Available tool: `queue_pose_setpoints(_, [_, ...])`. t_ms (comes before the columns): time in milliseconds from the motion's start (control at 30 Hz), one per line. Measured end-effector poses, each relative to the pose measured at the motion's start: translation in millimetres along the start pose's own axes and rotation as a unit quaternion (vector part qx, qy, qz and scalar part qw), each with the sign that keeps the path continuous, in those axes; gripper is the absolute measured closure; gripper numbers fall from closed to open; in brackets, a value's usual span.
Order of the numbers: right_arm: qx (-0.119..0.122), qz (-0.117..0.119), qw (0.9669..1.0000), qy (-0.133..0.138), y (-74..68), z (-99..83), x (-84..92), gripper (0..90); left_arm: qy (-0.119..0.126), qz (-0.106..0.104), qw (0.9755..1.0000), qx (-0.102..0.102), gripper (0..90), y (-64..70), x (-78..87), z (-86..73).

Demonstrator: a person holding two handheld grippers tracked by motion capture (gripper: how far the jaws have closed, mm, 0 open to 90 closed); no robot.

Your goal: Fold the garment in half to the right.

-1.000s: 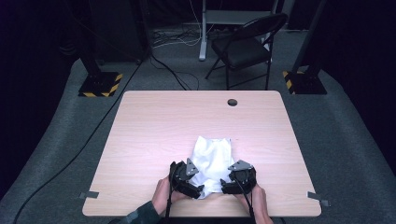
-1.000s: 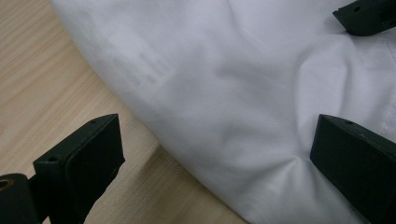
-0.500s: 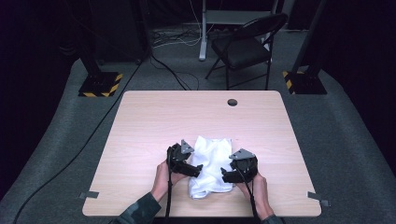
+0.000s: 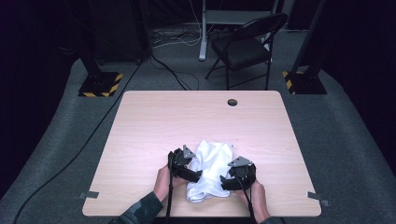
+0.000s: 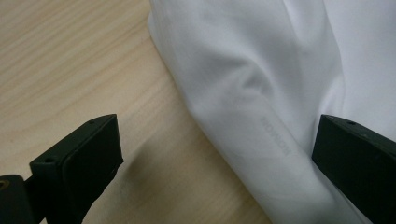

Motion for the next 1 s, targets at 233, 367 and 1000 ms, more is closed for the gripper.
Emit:
queue_pose_setpoints(233, [0.010,0.020,0.9997,-0.012,-14.5,-7.4,11.2,10.0,-0.001,-0.012,0.9999,-0.008,1.1,10.8,14.7,-17.8])
queue_pose_setpoints(367, [0.018,0.047,0.9982,-0.034,-17.3,-4.1,17.1,14.8,0.002,-0.028,0.9996,-0.007,1.2,11.2,25.2,-17.6])
queue_pose_setpoints(1000, [-0.048,0.024,0.9985,-0.005,23.5,38.4,-28.0,74.4,0.024,0.107,0.9939,-0.003,4.7,-23.1,-20.1,30.7])
Point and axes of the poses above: each handheld gripper's, and its own axes: x roughly backward along the jaws, z roughly out of its top, y roughly to its right, the point moved 1 cm from there along -x, roughly forward along the jaws, and after that the axes turned 4 degrees about x, right-handed, at the moved point
